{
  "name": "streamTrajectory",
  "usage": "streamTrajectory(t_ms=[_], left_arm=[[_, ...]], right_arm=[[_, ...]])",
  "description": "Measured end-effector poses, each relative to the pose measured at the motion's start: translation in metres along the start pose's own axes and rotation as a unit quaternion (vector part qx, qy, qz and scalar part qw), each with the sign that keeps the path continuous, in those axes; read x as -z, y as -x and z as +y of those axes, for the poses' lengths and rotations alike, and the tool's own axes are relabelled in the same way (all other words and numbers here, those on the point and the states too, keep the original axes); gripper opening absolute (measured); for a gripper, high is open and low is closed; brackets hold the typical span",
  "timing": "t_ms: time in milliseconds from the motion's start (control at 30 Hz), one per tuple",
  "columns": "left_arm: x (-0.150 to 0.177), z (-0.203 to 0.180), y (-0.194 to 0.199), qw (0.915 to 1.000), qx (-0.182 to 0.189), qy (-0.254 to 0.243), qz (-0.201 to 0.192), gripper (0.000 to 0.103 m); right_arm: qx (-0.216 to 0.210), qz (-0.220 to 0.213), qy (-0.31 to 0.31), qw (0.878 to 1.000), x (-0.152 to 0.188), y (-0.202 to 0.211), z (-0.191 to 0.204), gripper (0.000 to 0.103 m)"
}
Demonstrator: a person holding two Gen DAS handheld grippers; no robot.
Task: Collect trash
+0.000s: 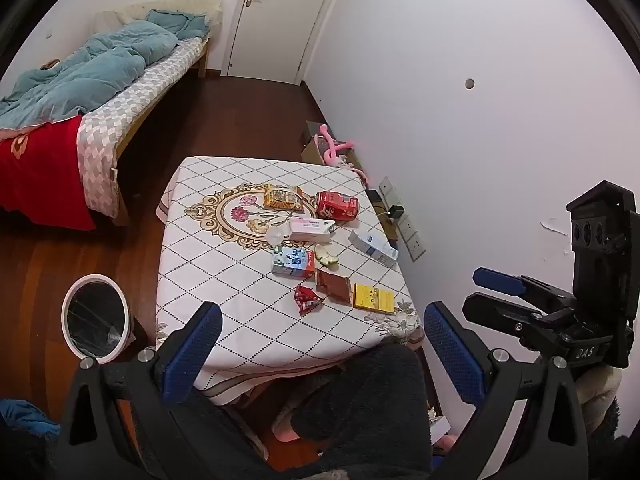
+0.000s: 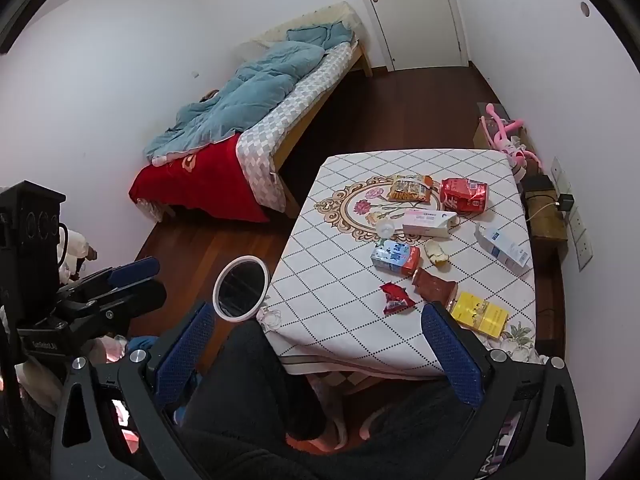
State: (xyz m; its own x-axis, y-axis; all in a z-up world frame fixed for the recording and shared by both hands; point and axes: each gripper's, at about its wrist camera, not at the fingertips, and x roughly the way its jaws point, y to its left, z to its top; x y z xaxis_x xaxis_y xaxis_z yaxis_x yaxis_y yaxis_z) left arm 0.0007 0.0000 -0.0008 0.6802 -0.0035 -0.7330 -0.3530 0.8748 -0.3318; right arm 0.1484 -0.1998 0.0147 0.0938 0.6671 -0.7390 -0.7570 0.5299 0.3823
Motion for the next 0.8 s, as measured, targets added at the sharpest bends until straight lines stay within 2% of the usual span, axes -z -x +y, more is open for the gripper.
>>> streamTrajectory(t_ms=[800], left_arm=[[0.011,0.006,-0.004,1.0000,0.004,0.006,0.002,0.103]], right_arm=[[-0.003,0.014,0.010,1.000,-0.001,-0.007,0.005,0.103]])
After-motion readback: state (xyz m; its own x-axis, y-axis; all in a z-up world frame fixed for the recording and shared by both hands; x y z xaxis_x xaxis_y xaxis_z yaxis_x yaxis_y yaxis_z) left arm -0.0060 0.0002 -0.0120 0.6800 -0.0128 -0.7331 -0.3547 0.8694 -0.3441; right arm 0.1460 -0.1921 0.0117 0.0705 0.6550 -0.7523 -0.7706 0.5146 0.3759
